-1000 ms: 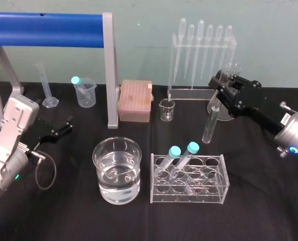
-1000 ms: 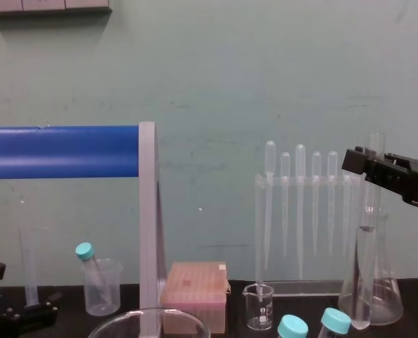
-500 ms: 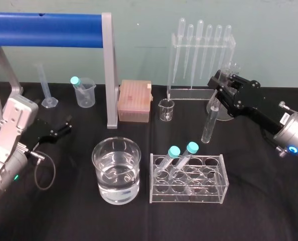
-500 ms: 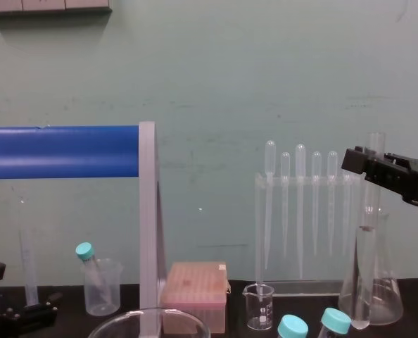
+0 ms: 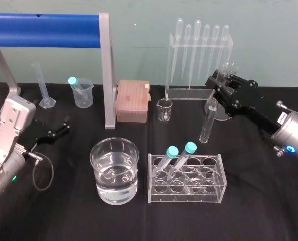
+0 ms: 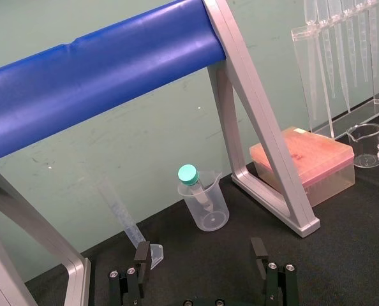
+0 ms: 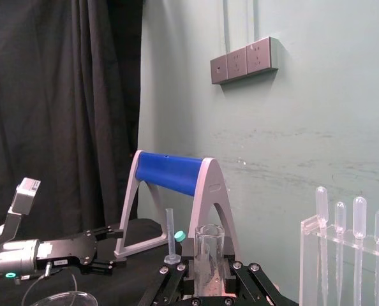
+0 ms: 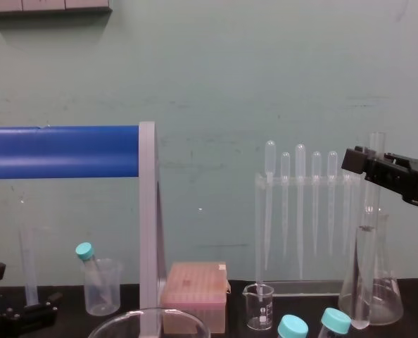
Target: Hold the test tube with one hand and immerse one end into the beaker, then return it to the test tube rack.
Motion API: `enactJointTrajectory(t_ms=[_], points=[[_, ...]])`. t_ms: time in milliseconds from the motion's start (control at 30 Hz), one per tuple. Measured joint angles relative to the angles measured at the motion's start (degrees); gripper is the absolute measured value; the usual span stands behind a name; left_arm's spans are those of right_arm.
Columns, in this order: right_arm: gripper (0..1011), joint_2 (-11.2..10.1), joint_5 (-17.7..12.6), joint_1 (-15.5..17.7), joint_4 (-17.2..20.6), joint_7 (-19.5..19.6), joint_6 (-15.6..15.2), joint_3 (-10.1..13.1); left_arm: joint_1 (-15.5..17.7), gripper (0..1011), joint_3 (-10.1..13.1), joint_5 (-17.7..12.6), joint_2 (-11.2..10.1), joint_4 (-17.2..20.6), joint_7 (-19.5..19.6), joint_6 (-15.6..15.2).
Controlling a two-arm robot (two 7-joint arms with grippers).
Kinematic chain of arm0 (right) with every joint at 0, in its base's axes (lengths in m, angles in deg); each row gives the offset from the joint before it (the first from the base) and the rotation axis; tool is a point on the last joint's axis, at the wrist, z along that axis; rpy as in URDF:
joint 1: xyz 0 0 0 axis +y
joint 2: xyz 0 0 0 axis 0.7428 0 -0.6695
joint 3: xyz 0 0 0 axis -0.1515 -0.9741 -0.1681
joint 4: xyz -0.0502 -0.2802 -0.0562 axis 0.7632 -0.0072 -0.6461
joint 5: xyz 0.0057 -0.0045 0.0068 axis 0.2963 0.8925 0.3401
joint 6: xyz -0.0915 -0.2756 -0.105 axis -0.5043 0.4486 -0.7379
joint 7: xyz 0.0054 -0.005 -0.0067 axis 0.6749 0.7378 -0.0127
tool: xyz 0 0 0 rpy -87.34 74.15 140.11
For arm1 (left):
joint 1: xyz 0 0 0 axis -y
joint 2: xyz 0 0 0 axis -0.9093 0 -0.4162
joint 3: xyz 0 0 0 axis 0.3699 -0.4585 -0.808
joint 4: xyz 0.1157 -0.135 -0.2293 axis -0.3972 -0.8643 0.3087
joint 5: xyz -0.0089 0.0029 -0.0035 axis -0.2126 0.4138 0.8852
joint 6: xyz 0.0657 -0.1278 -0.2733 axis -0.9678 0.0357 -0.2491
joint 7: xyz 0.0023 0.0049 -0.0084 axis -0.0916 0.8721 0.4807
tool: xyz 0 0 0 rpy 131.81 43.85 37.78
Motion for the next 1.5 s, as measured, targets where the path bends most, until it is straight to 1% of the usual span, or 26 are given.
enactJointTrajectory(t_ms=[1267, 1433, 1500], points=[[242, 0.03, 0.01, 0.0, 0.0, -0.04, 0.05, 0.05, 0.0, 1000, 0.0, 0.0, 0.0, 0.0, 0.0, 0.0], [242, 0.54, -0.01, -0.42, 0.07, -1.39, 1.32, 0.22, 0.0, 1000, 0.0, 0.0, 0.0, 0.0, 0.0, 0.0], [242, 0.94, -0.01, -1.18, 0.13, -2.5, 2.01, 0.12, 0.0, 1000, 0.0, 0.0, 0.0, 0.0, 0.0, 0.0]])
